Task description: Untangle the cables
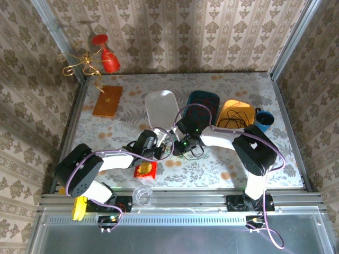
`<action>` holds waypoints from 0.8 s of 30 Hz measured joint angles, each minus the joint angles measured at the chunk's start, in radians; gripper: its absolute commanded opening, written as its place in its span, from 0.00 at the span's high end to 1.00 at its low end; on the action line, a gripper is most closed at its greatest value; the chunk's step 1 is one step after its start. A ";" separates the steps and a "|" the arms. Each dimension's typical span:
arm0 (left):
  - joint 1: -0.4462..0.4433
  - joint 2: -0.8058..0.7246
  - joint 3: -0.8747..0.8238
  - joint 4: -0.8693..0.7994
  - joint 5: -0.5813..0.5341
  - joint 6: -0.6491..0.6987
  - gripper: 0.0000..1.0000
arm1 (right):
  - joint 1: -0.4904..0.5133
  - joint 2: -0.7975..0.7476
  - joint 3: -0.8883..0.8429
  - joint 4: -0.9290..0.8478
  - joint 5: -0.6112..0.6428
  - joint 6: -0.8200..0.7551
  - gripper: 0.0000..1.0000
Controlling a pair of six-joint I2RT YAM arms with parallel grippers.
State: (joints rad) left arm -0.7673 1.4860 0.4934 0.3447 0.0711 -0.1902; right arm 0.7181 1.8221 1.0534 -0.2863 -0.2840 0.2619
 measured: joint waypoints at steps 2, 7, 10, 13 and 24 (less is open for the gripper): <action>0.000 0.000 0.000 -0.001 0.000 0.000 1.00 | 0.000 0.002 0.000 0.001 0.010 0.004 0.94; -0.005 0.000 0.000 -0.008 -0.024 -0.001 1.00 | -0.013 -0.051 -0.047 0.049 0.053 0.034 0.99; -0.011 0.000 0.000 -0.012 -0.066 -0.001 1.00 | -0.039 -0.145 -0.114 0.060 0.069 0.057 0.98; -0.011 0.000 0.001 -0.023 -0.100 -0.001 1.00 | -0.084 -0.264 -0.171 0.056 0.092 0.080 0.98; -0.011 0.034 0.006 -0.030 -0.132 -0.002 1.00 | -0.274 -0.747 -0.234 -0.034 0.279 0.132 0.97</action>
State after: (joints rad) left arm -0.7784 1.5200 0.4995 0.3149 -0.0608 -0.1917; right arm 0.4442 1.0748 0.8196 -0.3202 -0.0048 0.3935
